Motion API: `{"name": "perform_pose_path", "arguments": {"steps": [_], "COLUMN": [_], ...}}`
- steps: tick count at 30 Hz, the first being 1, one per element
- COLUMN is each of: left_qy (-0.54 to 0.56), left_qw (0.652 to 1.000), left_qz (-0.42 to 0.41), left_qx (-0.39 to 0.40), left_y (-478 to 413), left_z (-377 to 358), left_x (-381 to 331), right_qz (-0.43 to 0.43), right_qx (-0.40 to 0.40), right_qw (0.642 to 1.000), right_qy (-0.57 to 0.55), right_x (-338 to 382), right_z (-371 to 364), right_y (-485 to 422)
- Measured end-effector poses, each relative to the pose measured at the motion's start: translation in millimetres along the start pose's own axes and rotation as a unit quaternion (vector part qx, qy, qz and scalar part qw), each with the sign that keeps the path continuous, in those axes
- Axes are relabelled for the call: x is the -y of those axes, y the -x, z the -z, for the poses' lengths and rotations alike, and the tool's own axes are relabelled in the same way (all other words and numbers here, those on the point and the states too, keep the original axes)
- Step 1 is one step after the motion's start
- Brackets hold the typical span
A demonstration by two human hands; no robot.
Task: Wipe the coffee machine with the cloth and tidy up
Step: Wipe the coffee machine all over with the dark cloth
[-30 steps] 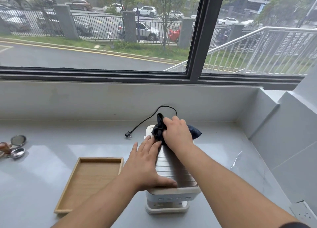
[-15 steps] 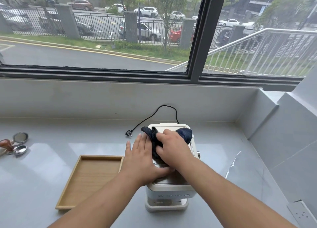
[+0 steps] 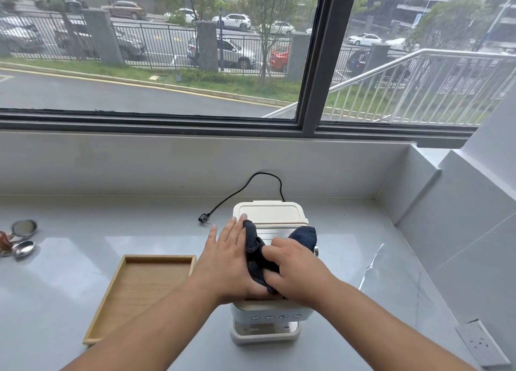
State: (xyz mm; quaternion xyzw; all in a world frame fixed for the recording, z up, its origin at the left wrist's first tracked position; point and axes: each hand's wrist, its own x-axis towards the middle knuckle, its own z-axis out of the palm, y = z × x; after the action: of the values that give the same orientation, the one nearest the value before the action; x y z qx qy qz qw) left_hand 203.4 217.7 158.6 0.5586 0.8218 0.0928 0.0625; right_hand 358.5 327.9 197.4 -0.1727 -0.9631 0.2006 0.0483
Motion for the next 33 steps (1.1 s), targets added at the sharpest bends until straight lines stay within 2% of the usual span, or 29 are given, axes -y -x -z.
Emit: {"name": "perform_pose_path", "arguments": {"steps": [7, 11, 17, 21, 27, 30, 33], "left_qy": [0.024, 0.037, 0.033, 0.030, 0.033, 0.032, 0.025], "left_qw": [0.999, 0.999, 0.999, 0.999, 0.999, 0.999, 1.000], "left_qz": [-0.011, -0.011, -0.008, 0.000, 0.005, 0.003, 0.004], "left_qx": [0.037, 0.025, 0.028, 0.043, 0.033, 0.019, 0.010], "left_y": [-6.0, -6.5, -3.8, -4.0, -4.2, -5.0, -5.5], "left_z": [4.0, 3.5, 2.6, 4.8, 1.2, -2.8, -5.5], "left_x": [5.5, 7.6, 7.1, 5.8, 6.6, 8.9, 10.5], "right_qz": [-0.003, -0.024, -0.071, -0.155, -0.239, -0.261, -0.314], "right_qx": [0.051, 0.043, -0.049, -0.126, -0.209, -0.253, -0.263], "right_qw": [0.998, 0.998, 0.995, 0.979, 0.938, 0.900, 0.849], "right_qy": [0.020, 0.040, 0.047, 0.026, -0.137, -0.241, -0.333], "right_x": [-19.5, -29.6, -45.9, -69.5, -94.3, -100.9, -109.9], "right_z": [13.2, 17.6, 16.7, 18.8, 20.6, 17.4, 11.5], "right_y": [24.8, 31.4, 16.8, -9.3, -52.4, -66.8, -74.1]}}
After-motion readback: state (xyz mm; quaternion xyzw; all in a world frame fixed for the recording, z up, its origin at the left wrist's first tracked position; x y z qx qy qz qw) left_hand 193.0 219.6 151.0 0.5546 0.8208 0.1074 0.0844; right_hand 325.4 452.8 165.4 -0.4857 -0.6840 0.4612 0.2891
